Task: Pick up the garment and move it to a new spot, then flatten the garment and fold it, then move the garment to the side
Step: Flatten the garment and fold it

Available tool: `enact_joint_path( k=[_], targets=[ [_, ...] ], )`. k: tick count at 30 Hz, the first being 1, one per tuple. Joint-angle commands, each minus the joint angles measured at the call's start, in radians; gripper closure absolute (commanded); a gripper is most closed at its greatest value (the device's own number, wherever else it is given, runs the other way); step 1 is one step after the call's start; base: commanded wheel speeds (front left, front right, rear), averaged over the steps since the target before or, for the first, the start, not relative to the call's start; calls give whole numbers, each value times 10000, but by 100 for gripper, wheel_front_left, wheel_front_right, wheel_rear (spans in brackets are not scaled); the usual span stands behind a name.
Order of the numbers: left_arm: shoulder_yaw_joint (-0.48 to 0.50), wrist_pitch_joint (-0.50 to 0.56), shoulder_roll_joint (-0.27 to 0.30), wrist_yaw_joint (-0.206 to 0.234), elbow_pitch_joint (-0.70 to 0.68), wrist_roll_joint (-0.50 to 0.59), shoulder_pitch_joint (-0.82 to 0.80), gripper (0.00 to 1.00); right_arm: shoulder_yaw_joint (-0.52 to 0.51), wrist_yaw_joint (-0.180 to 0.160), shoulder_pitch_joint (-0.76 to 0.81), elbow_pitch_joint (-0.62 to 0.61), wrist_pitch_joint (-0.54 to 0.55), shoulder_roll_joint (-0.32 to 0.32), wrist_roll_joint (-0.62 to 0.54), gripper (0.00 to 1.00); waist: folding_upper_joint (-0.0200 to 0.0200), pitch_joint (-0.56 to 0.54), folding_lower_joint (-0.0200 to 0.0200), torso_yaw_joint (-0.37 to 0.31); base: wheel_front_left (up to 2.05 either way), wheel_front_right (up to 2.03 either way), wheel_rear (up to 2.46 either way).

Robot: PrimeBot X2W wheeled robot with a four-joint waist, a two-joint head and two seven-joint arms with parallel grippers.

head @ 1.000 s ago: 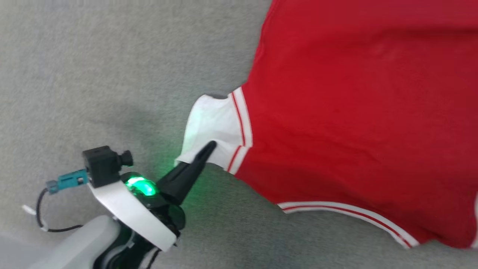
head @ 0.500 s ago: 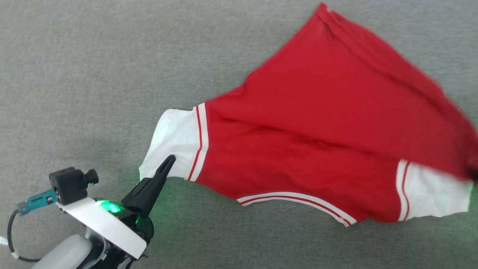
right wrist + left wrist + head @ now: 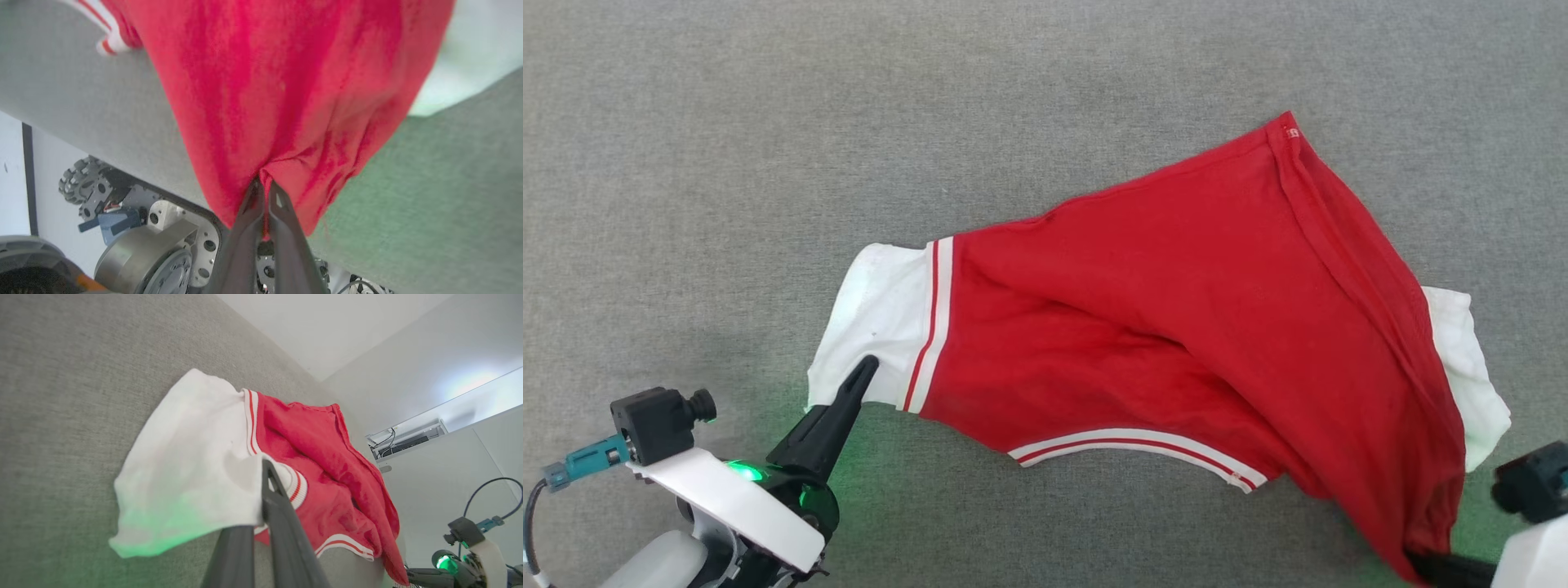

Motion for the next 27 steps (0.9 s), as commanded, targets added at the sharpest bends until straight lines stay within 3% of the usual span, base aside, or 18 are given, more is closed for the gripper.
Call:
enact_joint_path(
  k=[1,2,9,14,18,27],
  targets=[
    [48,-56,-17,-45,18,28,39,100,-304,3,-134,-178,-168,201,-223,42,0,17,0,-40,0,0,0],
    [64,-54,-11,-49,20,33,50,100,-454,3,-155,-280,-206,259,-313,0,0,27,0,-53,0,0,0],
    [171,-56,-165,-58,-40,153,118,100,-2640,3,-269,-1469,-72,68,-323,0,0,87,0,26,0,0,0],
    [89,-52,-423,-64,-143,330,-199,100,-3660,3,-1825,-1646,-119,-511,-184,0,0,312,0,238,0,0,0],
    [-43,16,-590,-70,-130,466,-443,100,-3084,2,-3454,-1018,-493,-772,-452,0,0,555,0,460,0,0,0],
    [-591,204,-1162,-76,-14,615,-1375,100,341,2,-7650,2039,-439,-623,-1258,0,0,1304,0,1241,0,0,0]
  ],
)
